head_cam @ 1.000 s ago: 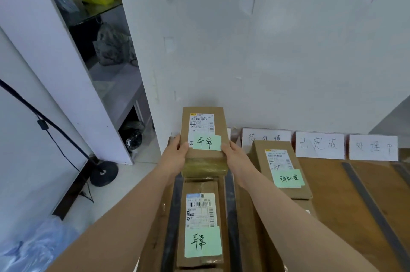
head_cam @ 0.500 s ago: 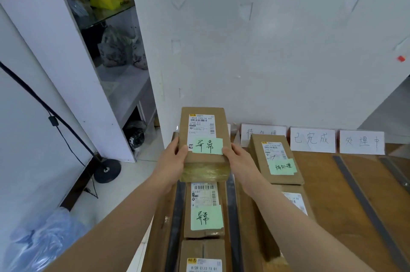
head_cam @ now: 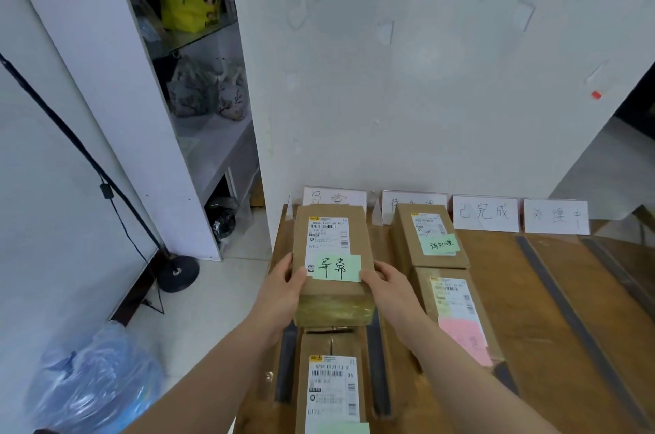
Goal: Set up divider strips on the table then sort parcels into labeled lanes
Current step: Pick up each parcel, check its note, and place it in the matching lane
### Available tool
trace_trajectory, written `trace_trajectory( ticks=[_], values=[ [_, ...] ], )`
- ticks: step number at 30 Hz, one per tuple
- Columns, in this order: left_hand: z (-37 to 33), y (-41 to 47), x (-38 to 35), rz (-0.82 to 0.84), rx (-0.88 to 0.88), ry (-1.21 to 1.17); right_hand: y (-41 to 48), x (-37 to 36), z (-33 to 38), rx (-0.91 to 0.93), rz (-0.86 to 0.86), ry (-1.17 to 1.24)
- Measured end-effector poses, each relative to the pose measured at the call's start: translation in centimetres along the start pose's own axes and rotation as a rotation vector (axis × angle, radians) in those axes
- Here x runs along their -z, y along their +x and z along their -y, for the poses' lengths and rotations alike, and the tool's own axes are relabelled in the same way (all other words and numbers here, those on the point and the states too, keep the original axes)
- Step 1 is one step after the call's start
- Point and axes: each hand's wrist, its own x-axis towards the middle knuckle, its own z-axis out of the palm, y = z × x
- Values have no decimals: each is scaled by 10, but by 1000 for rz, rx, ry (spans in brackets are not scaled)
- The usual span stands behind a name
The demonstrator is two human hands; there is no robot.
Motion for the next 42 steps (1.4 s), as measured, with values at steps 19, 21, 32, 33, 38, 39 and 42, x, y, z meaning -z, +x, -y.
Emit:
trace_trajectory(
  ticks=[19,21,32,33,38,39,42],
  values=[
    [-24,12,0,-101,-168,416,6,11,12,131,-88,-289],
    [-31,14,0,-100,-293,547,7,14,18,187,-116,-352],
    [-69,-3,-64,-88,-592,1002,-20,86,12,307,-339,-607],
    [-72,-7,-75,-73,-603,1007,-25,96,9,312,-359,-628],
    [-85,-30,-136,32,-679,1005,-56,154,-6,383,-435,-746],
    [-87,-37,-152,44,-705,1024,-64,168,-11,376,-465,-755],
    [-93,-58,-207,61,-754,1062,-91,218,-29,325,-550,-763]
  ],
)
